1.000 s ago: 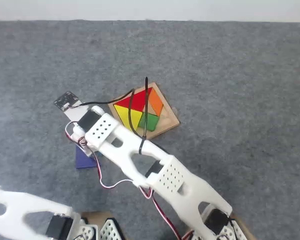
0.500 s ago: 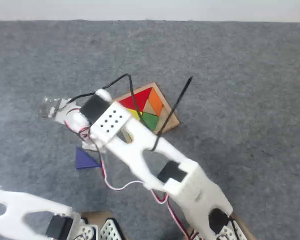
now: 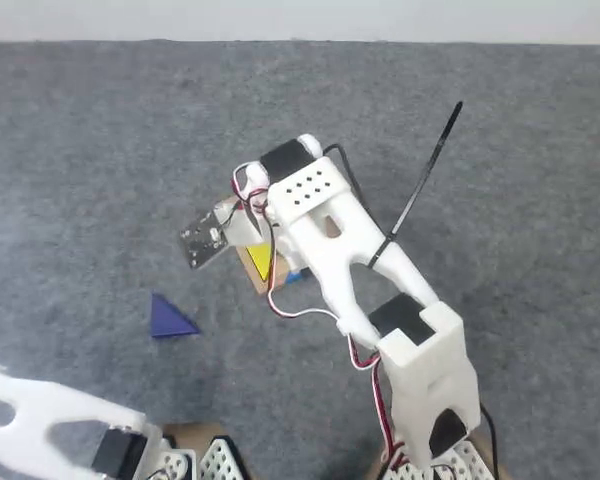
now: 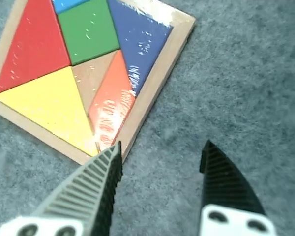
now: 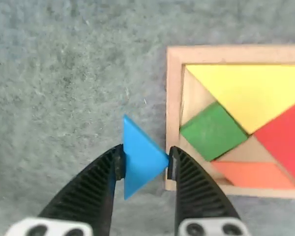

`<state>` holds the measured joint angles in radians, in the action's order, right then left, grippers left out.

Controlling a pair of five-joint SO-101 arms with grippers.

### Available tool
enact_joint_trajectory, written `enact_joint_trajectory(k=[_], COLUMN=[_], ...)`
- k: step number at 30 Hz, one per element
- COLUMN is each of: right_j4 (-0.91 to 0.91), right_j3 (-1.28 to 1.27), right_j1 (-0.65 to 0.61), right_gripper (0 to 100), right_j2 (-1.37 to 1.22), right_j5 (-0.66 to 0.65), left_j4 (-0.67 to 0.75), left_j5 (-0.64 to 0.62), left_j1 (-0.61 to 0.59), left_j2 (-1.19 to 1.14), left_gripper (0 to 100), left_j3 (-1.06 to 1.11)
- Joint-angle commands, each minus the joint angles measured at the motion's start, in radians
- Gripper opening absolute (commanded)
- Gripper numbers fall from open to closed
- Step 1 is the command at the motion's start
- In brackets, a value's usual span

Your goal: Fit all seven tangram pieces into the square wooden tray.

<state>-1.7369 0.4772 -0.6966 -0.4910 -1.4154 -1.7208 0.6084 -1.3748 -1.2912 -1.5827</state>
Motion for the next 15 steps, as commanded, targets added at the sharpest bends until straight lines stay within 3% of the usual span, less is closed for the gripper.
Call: enact_joint_trajectory(k=[1, 10, 15], right_j4=[0.082, 0.228, 0.311], right_j3=[0.003, 0.005, 0.005], right_j1=[-0.012, -0.067, -0.064], right_gripper=[5.8, 5.8, 5.8], right_j2=[0.004, -0.157, -0.188], right_j5=[-0.037, -0.072, -0.011], left_j4=[0.028, 0.021, 0.02], left_j5=[0.008, 0.032, 0.034], left_j1=[0.003, -0.002, -0.002], left_j2=[0.011, 0.0, 0.0], left_gripper=[25, 25, 25], left_j3=[-0.033, -0.033, -0.033])
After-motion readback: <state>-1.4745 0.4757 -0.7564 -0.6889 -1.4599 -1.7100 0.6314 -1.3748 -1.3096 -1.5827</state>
